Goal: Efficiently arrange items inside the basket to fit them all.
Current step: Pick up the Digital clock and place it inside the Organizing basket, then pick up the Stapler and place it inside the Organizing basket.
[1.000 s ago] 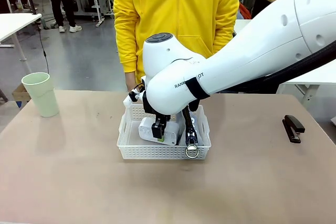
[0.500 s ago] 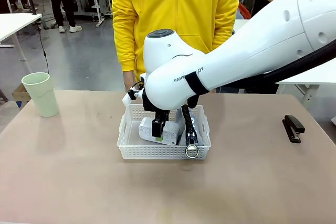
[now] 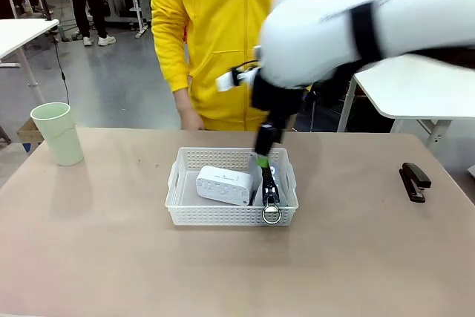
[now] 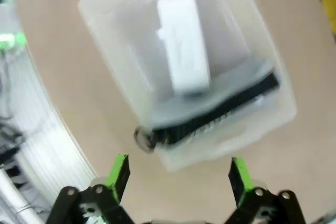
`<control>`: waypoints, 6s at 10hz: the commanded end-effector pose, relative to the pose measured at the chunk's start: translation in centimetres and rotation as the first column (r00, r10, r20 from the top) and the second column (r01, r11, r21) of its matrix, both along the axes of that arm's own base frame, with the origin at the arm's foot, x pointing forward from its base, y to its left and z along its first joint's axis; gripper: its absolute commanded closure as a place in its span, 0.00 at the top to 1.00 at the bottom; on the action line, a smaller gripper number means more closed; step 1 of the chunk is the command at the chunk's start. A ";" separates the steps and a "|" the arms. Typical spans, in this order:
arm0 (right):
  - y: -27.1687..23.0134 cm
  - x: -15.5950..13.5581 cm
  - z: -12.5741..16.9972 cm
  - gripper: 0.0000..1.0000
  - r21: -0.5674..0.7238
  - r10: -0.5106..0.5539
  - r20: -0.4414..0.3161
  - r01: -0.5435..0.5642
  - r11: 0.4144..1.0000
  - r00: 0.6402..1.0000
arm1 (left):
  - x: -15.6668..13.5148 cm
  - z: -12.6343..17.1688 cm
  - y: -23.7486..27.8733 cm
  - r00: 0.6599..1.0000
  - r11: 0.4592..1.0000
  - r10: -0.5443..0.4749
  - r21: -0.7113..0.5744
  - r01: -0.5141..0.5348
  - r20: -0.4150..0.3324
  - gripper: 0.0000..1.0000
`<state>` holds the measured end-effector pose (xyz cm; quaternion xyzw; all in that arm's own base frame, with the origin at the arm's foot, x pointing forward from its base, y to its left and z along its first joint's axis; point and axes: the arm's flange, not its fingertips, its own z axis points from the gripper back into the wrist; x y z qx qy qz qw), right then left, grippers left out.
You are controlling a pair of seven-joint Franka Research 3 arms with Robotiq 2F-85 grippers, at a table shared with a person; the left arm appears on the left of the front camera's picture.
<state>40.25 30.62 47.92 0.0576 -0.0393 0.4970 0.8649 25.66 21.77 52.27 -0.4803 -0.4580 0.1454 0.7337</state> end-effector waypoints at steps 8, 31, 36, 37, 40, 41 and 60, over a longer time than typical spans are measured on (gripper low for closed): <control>-37.7 -7.6 -8.4 1.00 0.824 -0.207 -0.385 0.436 0.363 0.900 | 0.1 -0.1 -0.1 0.999 1.000 0.000 0.000 0.000 0.032 1.00; -30.1 -3.6 -5.5 1.00 0.002 -0.789 -0.110 0.794 0.607 0.604 | 0.1 -0.1 -0.1 0.999 1.000 0.000 0.000 0.000 0.032 1.00; -29.1 -1.7 -5.8 1.00 -0.214 -0.895 0.161 0.900 0.379 0.416 | 0.1 -0.1 -0.1 0.999 1.000 0.000 0.000 0.000 0.032 1.00; -29.7 -1.7 -5.8 1.00 -0.185 -0.920 0.157 0.925 0.331 0.360 | 0.1 -0.1 -0.1 0.999 1.000 0.000 0.000 0.000 0.032 1.00; -30.5 -2.5 -7.0 1.00 -0.176 -0.890 0.223 0.915 0.364 0.397 | 0.1 -0.1 -0.1 0.999 1.000 0.000 0.000 0.000 0.032 1.00; -31.2 -2.6 -6.6 1.00 -0.155 -0.920 0.184 0.935 0.320 0.345 | 0.1 -0.1 -0.1 0.999 1.000 0.000 0.000 0.000 0.032 1.00; -36.2 13.8 -16.6 1.00 -0.337 -0.971 -0.078 0.910 0.240 0.227 | 0.1 -0.1 -0.1 0.999 1.000 0.000 0.000 0.000 0.032 1.00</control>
